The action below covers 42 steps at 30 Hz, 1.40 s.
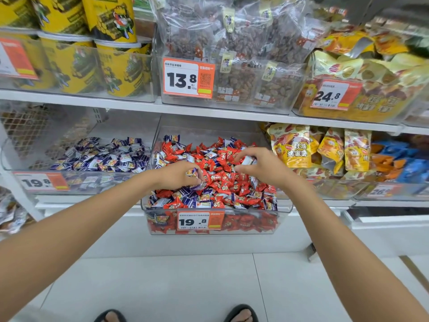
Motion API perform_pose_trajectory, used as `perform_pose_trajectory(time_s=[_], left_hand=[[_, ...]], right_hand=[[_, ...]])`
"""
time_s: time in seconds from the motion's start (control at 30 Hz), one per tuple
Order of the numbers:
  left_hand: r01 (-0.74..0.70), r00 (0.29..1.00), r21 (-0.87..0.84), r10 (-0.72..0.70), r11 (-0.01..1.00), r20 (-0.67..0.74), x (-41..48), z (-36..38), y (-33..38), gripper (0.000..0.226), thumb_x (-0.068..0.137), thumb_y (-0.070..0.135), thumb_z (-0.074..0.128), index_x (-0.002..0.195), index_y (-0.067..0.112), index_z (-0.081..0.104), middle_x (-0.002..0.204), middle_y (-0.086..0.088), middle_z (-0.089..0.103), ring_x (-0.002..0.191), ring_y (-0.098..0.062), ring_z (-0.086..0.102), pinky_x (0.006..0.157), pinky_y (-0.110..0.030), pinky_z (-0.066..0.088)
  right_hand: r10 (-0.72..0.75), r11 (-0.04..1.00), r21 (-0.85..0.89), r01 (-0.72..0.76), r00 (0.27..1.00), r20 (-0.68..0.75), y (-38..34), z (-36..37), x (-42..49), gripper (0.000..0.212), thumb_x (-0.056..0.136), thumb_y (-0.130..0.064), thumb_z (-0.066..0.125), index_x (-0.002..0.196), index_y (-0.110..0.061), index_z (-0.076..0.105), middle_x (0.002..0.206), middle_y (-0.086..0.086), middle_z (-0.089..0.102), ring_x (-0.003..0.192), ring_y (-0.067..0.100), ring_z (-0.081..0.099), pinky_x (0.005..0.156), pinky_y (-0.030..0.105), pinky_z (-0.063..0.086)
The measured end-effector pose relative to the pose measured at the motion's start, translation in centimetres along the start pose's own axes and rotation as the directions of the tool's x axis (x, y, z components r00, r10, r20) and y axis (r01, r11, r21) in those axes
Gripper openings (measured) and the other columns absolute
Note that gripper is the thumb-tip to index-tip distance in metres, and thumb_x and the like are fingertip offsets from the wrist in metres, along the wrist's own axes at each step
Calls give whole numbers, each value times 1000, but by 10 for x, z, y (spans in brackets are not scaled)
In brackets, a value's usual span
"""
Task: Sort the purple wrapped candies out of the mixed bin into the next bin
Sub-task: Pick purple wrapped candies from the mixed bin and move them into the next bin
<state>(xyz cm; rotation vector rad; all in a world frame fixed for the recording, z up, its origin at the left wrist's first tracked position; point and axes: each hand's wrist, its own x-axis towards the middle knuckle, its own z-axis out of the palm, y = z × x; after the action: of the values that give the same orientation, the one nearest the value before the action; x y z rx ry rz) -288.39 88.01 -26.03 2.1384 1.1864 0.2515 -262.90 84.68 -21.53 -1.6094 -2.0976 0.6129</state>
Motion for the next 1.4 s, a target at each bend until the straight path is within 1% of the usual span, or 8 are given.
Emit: perform_pose_trajectory(time_s=[0.1, 0.23, 0.43, 0.63, 0.73, 0.87, 1.07, 1.4], left_hand=[[-9, 993, -86, -1, 996, -115, 0, -5, 3, 8, 96, 20, 59, 94, 16, 65, 95, 15, 60, 84, 4, 55, 80, -20, 41], [51, 999, -56, -51, 997, -10, -1, -7, -1, 10, 95, 18, 60, 100, 12, 66, 89, 12, 59, 52, 6, 50, 54, -9, 38], [81, 995, 74, -85, 994, 56, 3, 2, -14, 24, 89, 29, 68, 113, 25, 65, 127, 6, 57, 126, -16, 46, 107, -34, 33], [106, 991, 72, -112, 992, 77, 9, 4, -19, 33, 87, 31, 70, 120, 26, 64, 135, 3, 56, 129, -18, 46, 110, -39, 33], [138, 988, 124, -145, 983, 48, 12, 6, -22, 42, 83, 39, 73, 117, 17, 62, 131, -4, 58, 122, -25, 51, 105, -41, 39], [137, 986, 155, -150, 978, 73, 11, 7, -24, 40, 85, 39, 71, 119, 22, 60, 139, -2, 51, 130, -24, 45, 108, -40, 36], [118, 980, 217, -148, 969, 129, 12, 6, -17, 42, 89, 31, 68, 129, 22, 58, 144, 0, 46, 134, -20, 40, 107, -33, 32], [98, 995, 64, -99, 993, 7, 4, -2, -19, 20, 88, 28, 69, 100, 26, 54, 127, -2, 54, 118, -23, 48, 99, -37, 38]], right_hand=[[-41, 998, 54, 34, 990, 138, -14, 21, -5, 17, 83, -29, 76, 84, -15, 67, 86, -1, 64, 68, 14, 59, 64, 28, 47], [-16, 1000, -16, 23, 926, 377, -25, 55, 2, 37, 82, -32, 77, 115, -18, 70, 121, 1, 65, 105, 22, 62, 95, 40, 49], [21, 996, -82, 29, 834, 551, -30, 62, 15, 63, 88, -32, 71, 144, -20, 46, 149, 3, 41, 66, 6, 55, 58, 20, 49], [-20, 998, 61, -16, 837, 547, -22, 69, 17, 20, 85, -26, 75, 104, -22, 71, 80, 15, 54, 45, 18, 35, 47, 28, 38], [-38, 995, 102, -18, 853, 521, -19, 70, 16, 19, 80, -34, 78, 97, -26, 73, 88, 13, 66, 59, 36, 55, 66, 43, 53], [-50, 986, 165, -33, 880, 473, -12, 63, 13, 20, 84, -23, 76, 102, -14, 73, 101, 17, 69, 42, 16, 49, 48, 23, 46], [-77, 996, 87, 32, 814, 576, -22, 77, 23, 36, 86, -29, 73, 122, -28, 67, 144, -3, 51, 135, 20, 41, 114, 41, 30], [-61, 983, 186, 6, 955, 291, 3, 62, 15, 17, 88, -24, 70, 102, -14, 73, 102, -6, 66, 86, 5, 58, 86, 33, 45]])
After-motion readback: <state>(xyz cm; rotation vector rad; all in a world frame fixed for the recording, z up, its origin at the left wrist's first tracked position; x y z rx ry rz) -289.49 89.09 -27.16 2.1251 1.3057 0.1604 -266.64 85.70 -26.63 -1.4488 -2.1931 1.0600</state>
